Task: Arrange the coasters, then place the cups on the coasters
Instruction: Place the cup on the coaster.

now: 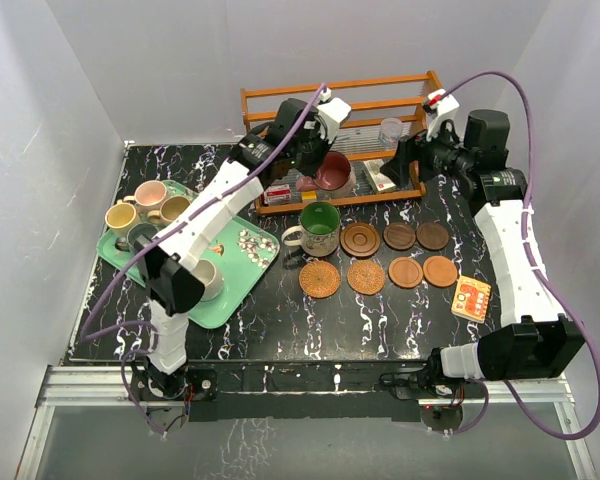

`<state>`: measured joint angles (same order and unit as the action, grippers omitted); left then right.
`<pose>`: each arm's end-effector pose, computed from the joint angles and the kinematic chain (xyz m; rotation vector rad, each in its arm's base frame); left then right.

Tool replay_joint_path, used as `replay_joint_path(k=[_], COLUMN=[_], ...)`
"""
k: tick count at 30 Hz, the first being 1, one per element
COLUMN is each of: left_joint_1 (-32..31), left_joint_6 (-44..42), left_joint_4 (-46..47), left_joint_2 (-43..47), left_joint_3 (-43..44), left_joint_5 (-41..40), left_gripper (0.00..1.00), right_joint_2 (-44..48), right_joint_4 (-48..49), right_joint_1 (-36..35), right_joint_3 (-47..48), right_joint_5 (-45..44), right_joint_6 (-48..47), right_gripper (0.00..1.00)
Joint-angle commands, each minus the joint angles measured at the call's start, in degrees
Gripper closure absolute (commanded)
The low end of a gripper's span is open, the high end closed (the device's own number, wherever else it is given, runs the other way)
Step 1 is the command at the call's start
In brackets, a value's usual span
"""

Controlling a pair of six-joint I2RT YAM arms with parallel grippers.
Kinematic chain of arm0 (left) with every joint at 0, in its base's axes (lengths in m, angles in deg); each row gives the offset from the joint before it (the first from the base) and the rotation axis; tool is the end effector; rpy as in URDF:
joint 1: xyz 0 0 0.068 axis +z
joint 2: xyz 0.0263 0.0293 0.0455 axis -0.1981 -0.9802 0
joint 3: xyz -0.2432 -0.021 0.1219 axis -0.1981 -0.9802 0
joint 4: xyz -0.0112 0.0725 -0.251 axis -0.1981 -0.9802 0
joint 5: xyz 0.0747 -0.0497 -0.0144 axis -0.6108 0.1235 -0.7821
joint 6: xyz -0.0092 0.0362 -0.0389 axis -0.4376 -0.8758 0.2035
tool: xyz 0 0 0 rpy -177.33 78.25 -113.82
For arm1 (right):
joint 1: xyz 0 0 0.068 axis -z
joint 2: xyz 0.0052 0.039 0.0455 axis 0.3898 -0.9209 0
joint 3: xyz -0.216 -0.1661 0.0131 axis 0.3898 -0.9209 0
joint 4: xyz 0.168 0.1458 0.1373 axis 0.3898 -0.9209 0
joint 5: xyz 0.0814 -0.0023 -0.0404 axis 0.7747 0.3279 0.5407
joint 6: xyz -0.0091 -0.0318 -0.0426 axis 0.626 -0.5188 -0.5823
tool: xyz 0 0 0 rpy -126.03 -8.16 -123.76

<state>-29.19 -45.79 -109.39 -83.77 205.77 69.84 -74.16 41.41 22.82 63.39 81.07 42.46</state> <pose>0.3349 -0.2861 0.4232 0.8326 1.8621 -0.3369 0.2864 0.0210 0.4197 -0.5356 1.9091 0.5135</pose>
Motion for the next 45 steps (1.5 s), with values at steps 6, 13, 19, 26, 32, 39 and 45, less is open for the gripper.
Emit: replay_joint_path(k=[6, 13, 19, 26, 32, 39, 45], left_joint_1=[-3.2, -5.3, -7.8, -9.6, -11.2, -12.0, -12.8], left_joint_6=[4.6, 5.4, 6.9, 7.4, 7.2, 8.3, 7.2], left_joint_4=[11.5, 14.4, 16.0, 16.6, 18.8, 20.0, 20.6], left_joint_2=[-6.0, -9.0, -10.4, -10.1, -10.0, -9.2, -8.0], left_joint_3=[10.3, 12.9, 13.5, 12.6, 11.1, 9.8, 8.4], left_joint_5=[-7.6, -9.5, -13.9, -15.8, -19.3, -20.5, -20.0], left_gripper=[1.00, 1.00, 1.00, 1.00, 1.00, 1.00, 1.00], right_joint_2=[-1.1, -1.4, -2.3, -3.5, -3.5, -4.1, -3.6], right_joint_4=[6.7, 9.5, 10.2, 9.2, 8.9, 8.0, 8.1], right_joint_1=[-5.9, -6.1, -6.2, -6.3, -6.3, -6.3, -6.4], right_joint_3=[1.9, -2.4, -3.8, -3.9, -4.8, -5.3, -5.3], right_joint_5=[-3.6, -4.6, -10.0, -17.2, -21.3, -23.4, -26.9], right_joint_6=[8.3, 11.0, 11.9, 12.0, 11.4, 10.9, 10.3], right_gripper=[0.21, 0.28, 0.37, 0.50, 0.59, 0.66, 0.77])
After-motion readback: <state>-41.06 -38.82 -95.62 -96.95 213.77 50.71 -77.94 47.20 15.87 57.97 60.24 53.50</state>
